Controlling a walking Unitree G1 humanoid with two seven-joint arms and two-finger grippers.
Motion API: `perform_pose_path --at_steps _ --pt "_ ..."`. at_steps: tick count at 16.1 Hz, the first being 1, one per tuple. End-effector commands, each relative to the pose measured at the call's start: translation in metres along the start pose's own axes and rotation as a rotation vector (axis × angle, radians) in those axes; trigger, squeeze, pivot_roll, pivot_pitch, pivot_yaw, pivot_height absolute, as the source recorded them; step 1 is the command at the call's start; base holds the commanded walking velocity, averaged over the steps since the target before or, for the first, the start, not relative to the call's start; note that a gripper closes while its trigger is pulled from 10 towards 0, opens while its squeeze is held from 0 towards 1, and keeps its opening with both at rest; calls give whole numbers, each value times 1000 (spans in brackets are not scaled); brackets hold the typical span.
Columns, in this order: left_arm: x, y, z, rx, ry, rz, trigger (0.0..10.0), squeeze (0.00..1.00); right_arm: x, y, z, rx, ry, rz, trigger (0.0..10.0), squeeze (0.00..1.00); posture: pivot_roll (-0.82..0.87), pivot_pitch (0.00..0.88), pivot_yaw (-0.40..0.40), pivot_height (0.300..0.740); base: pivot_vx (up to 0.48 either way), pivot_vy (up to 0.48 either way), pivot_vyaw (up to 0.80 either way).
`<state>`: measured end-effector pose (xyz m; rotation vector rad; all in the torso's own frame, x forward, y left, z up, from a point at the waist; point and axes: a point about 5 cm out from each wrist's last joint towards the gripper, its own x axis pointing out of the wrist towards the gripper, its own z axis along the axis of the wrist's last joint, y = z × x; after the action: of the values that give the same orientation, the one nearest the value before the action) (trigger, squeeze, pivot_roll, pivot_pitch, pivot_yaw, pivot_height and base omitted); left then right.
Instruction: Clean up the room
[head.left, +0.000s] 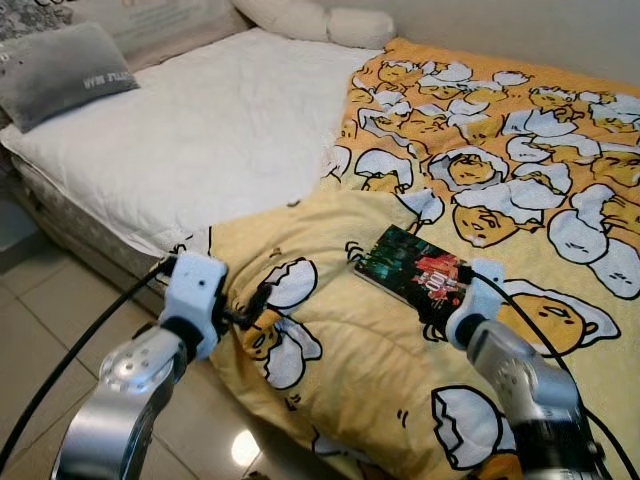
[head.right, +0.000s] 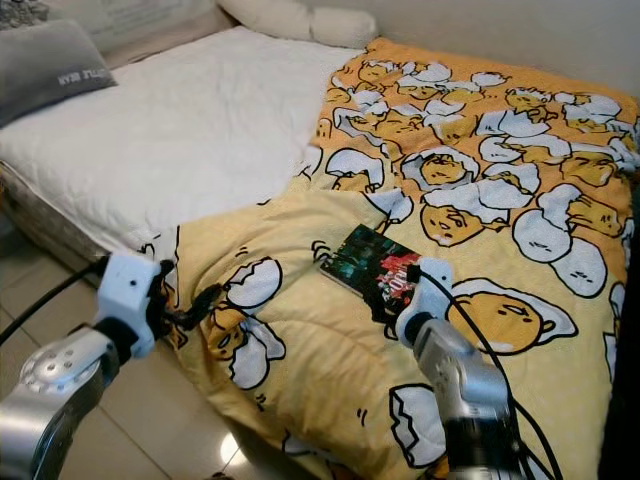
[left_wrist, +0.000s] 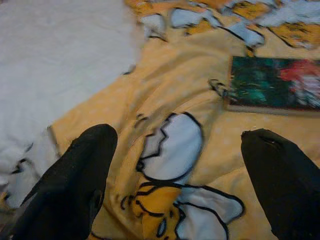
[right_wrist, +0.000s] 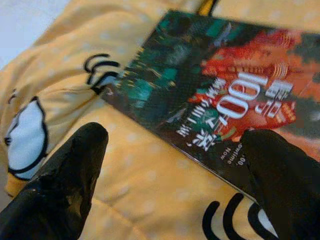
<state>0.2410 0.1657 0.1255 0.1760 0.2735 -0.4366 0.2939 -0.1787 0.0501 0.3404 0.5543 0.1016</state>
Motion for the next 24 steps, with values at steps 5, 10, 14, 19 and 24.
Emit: perform_pose_path --at_steps 5,10,14,19,24 --pt "7 -2 1 41 45 -177 10000 969 18 -23 19 121 -34 -77 10000 1000 -58 0 75 740 0 0 0" --pt "6 -8 4 31 54 -322 10000 976 18 -54 24 189 5 -200 10000 537 -65 0 72 740 0 0 0" --pt "12 -4 20 17 28 -423 10000 976 22 -48 20 287 85 -156 10000 0 -83 0 68 740 0 0 0" --pt "4 -6 14 37 92 -537 10000 976 20 -57 9 284 110 -252 10000 0 -75 0 63 740 0 0 0" --pt "2 -1 14 38 109 -511 10000 973 23 -45 -4 369 161 -170 10000 0 -57 0 51 740 0 0 0"
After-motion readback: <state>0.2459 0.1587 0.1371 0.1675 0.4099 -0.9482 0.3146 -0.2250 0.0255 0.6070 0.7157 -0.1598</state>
